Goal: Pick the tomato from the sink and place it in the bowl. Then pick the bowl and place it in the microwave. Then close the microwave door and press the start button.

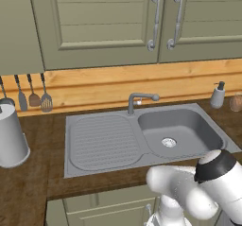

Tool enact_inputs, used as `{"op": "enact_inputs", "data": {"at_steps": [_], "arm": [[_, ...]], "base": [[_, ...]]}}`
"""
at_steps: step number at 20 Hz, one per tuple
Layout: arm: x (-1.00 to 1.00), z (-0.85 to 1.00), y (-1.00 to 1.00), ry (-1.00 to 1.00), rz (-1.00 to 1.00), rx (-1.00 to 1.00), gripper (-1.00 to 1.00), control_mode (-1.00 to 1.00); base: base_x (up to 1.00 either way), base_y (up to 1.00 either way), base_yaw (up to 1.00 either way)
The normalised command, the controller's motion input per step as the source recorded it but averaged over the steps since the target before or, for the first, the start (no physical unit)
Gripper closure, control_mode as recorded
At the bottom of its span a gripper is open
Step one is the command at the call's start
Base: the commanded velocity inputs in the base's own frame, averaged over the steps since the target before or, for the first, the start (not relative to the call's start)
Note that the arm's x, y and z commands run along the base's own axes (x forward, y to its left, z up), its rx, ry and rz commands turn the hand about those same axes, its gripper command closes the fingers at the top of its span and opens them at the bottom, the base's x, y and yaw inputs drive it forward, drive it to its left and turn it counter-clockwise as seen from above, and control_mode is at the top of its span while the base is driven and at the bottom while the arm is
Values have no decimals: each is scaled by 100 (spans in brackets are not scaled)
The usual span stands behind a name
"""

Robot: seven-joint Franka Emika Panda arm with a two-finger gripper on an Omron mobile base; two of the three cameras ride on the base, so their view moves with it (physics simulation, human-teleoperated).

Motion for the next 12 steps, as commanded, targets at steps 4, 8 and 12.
{"op": "enact_inputs", "data": {"at_steps": [4, 8, 12], "arm": [[11, 0, -41, 14, 0, 1, 100, -100], [5, -2, -32, 13, 0, -5, 100, -100], [8, -2, -21, 16, 3, -8, 100, -100]], "base": [[0, 0, 0], [0, 0, 0], [0, 0, 0]]}}
